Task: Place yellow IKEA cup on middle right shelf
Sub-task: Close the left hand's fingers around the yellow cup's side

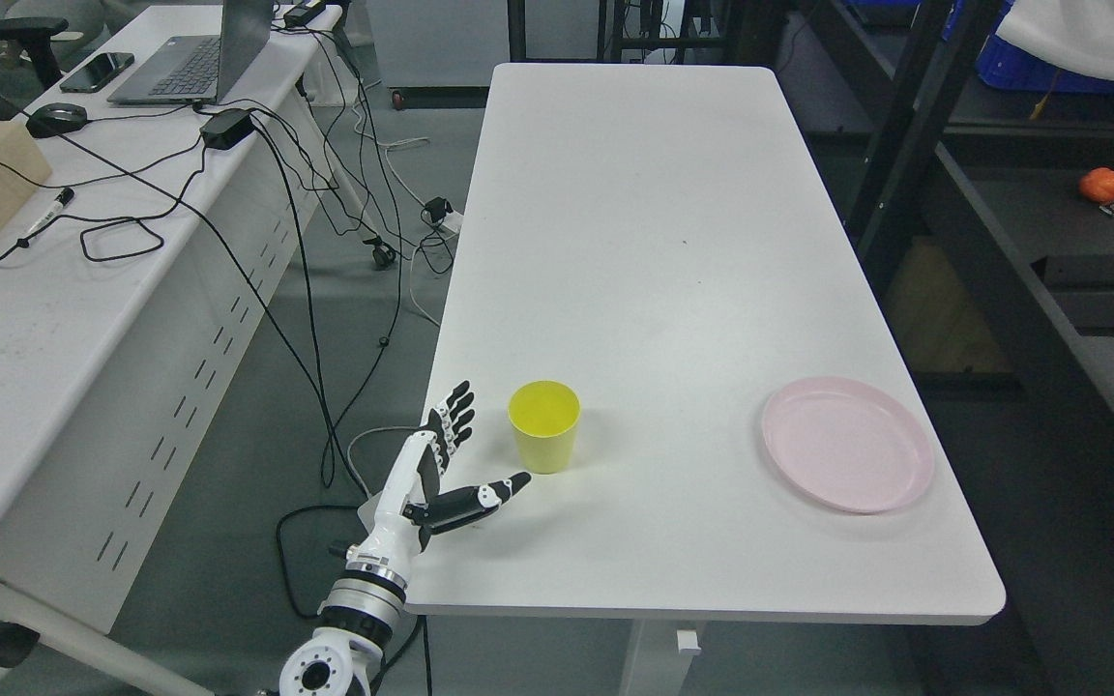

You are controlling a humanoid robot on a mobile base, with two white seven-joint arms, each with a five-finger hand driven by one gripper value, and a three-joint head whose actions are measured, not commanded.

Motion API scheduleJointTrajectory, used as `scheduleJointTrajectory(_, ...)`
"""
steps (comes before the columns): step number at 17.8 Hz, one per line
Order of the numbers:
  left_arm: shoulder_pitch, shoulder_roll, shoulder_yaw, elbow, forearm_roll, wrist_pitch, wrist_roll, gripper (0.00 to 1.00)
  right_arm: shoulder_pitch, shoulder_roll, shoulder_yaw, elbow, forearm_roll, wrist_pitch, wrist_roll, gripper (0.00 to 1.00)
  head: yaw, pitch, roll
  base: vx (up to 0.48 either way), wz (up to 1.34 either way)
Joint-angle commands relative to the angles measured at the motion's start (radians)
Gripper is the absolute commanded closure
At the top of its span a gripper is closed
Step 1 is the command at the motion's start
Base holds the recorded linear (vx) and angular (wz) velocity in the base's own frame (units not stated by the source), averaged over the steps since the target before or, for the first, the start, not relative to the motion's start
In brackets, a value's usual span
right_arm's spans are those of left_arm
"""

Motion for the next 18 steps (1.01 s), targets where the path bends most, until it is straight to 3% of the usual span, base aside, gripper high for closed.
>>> scheduleJointTrajectory(1,-0.064,0.018,-0.071,0.159,-0.002,0.000,0.002,0.01,0.011,-0.017,0.017,0.000,-0.025,0.001,-0.215,0.01,0.0000,0.000,0.000,0.000,0.00)
scheduleJointTrajectory(18,-0.194,0.018,-0.157,0.315,-0.009,0.000,0.002,0.01,0.011,-0.017,0.017,0.000,-0.025,0.001,-0.215,0.01,0.0000,0.000,0.000,0.000,0.00)
